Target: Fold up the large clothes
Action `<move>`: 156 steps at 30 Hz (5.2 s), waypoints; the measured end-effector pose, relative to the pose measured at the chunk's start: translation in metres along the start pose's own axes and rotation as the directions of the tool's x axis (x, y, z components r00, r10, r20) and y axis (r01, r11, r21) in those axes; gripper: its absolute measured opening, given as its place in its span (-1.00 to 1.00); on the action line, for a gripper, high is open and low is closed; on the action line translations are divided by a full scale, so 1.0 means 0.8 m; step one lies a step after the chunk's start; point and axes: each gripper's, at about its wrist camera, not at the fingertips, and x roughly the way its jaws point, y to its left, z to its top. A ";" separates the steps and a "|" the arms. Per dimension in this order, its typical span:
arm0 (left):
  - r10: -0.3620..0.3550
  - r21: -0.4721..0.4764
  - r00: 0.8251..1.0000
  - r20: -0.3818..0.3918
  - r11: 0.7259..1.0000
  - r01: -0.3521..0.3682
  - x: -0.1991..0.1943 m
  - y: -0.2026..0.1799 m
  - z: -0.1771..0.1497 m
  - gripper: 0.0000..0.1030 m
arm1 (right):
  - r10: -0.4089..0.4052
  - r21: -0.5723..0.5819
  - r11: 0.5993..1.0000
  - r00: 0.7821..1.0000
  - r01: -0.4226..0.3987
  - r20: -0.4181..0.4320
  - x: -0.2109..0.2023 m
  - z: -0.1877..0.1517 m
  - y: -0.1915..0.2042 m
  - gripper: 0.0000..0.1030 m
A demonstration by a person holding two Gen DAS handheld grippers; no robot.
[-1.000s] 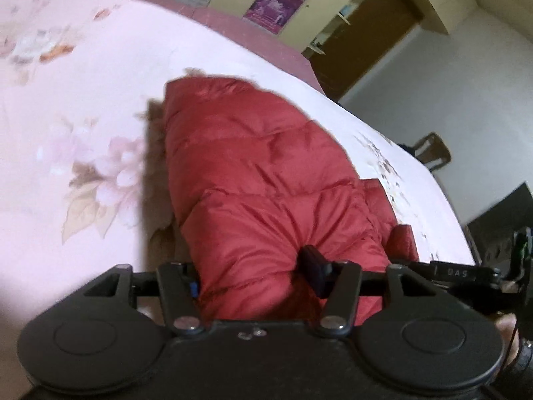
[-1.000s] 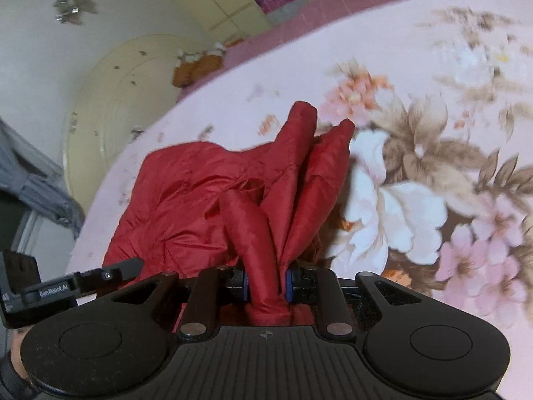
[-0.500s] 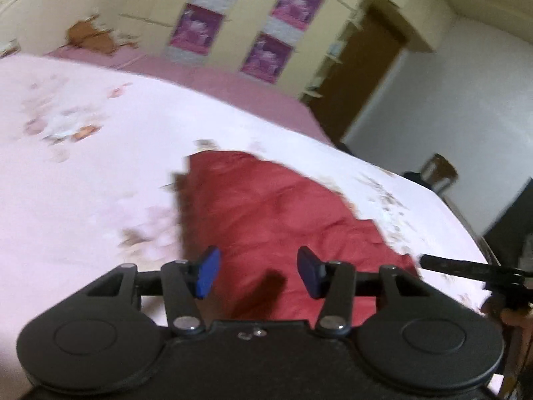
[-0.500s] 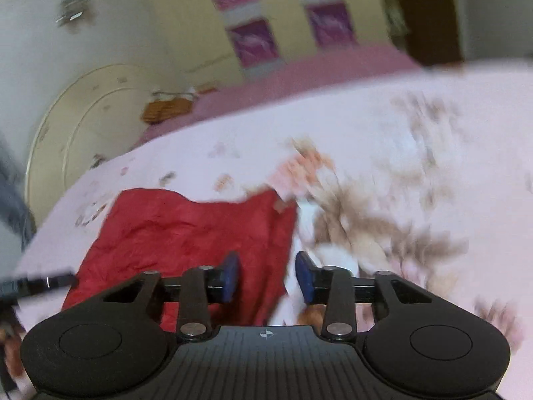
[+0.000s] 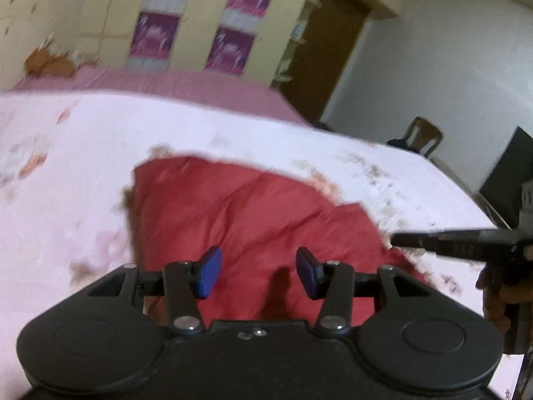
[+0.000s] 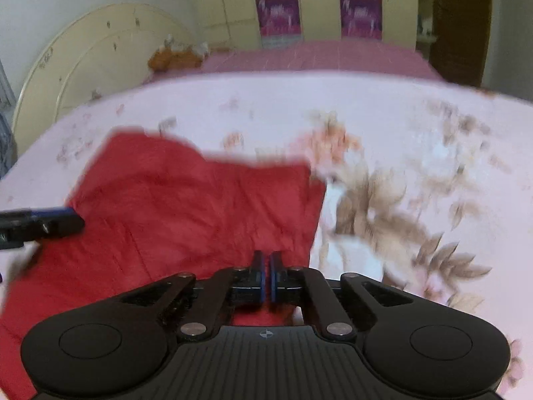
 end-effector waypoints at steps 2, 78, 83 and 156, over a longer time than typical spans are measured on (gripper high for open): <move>-0.018 0.019 1.000 -0.010 1.000 0.018 0.019 -0.011 0.013 -0.08 | 0.043 -0.007 0.999 0.998 -0.042 0.038 -0.002 0.020 0.019 -0.95; 0.322 0.055 0.921 0.220 0.938 -0.341 -0.365 -0.311 -0.210 1.00 | -0.115 0.005 0.993 0.976 0.116 0.185 -0.440 -0.216 0.120 0.99; 0.312 0.068 0.921 0.234 0.940 -0.335 -0.372 -0.316 -0.213 1.00 | -0.122 0.002 0.992 0.973 0.124 0.196 -0.452 -0.222 0.126 0.99; 0.314 0.074 0.917 0.247 0.937 -0.341 -0.375 -0.329 -0.215 1.00 | -0.109 -0.027 0.993 0.975 0.117 0.195 -0.464 -0.228 0.112 0.99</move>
